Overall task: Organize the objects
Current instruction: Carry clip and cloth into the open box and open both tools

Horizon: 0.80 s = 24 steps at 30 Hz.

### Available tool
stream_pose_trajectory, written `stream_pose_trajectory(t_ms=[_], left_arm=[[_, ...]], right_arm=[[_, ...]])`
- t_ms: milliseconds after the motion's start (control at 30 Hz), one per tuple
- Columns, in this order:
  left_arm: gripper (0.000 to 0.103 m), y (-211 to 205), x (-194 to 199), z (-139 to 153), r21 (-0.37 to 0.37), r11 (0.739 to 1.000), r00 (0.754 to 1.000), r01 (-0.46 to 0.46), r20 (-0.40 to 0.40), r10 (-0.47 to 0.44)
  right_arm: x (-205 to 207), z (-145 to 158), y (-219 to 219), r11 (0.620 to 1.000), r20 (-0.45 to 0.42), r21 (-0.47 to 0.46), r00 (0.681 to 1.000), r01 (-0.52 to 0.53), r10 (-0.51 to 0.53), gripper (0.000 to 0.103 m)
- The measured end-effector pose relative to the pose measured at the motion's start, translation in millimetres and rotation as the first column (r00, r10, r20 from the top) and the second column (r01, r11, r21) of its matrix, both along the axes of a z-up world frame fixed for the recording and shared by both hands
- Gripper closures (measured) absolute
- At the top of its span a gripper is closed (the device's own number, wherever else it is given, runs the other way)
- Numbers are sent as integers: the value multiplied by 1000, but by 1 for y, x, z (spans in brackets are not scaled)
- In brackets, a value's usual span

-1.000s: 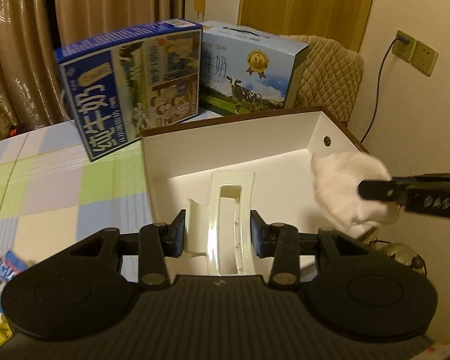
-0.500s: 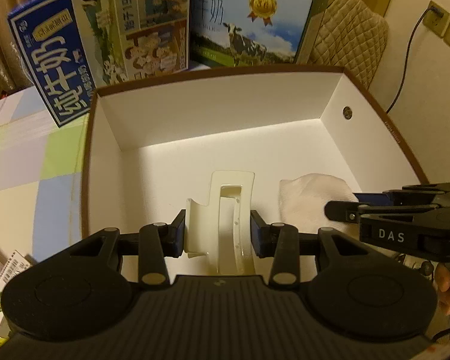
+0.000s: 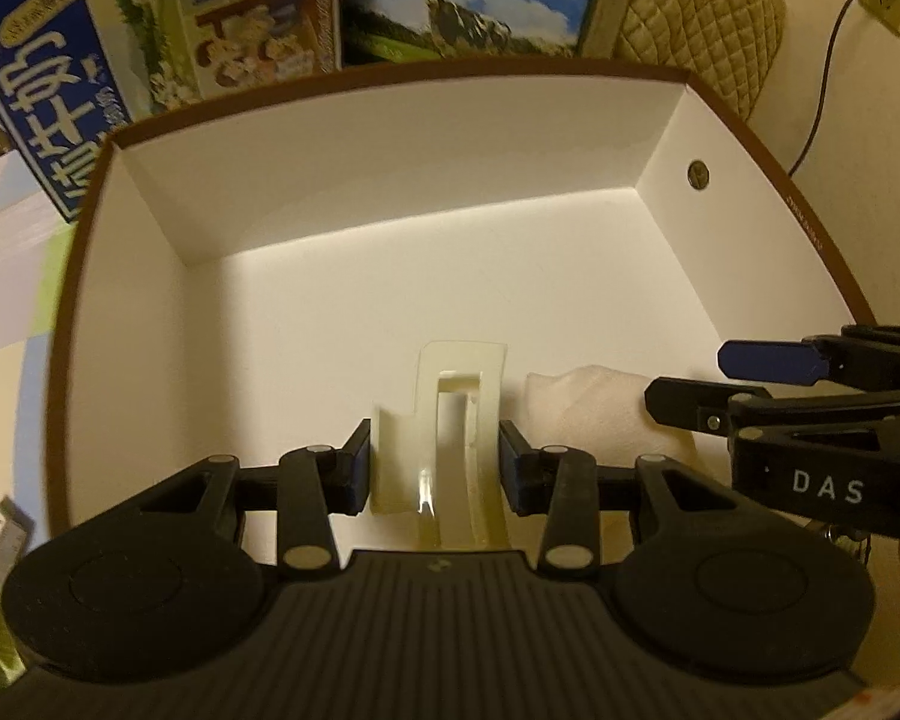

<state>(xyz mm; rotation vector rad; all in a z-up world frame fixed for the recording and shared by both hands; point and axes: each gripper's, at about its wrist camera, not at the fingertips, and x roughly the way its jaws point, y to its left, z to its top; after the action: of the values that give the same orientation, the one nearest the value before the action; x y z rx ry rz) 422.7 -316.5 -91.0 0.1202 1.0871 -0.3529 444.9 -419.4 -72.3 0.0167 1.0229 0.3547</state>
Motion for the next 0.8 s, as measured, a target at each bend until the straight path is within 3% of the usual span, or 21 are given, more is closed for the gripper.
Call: stream_pose_trajectory(t_ms=[167, 333, 500, 800], left_arm=[[65, -8, 1, -4, 18, 1000, 1000, 13, 3, -13], [45, 3, -5, 6, 13, 1000, 1000, -2, 27, 2], [32, 22, -20, 28, -8, 1000, 997, -1, 78, 1], [26, 64, -67, 71, -56, 998, 987, -23, 159, 32]], right_arm=[[-2, 0, -4, 1000, -3, -8, 1000, -2, 2, 55], [-11, 12, -8, 1000, 15, 24, 1000, 5, -5, 54], [-28, 28, -8, 998, 42, 65, 999, 15, -18, 52], [-75, 62, -5, 990, 103, 134, 993, 52, -66, 50]])
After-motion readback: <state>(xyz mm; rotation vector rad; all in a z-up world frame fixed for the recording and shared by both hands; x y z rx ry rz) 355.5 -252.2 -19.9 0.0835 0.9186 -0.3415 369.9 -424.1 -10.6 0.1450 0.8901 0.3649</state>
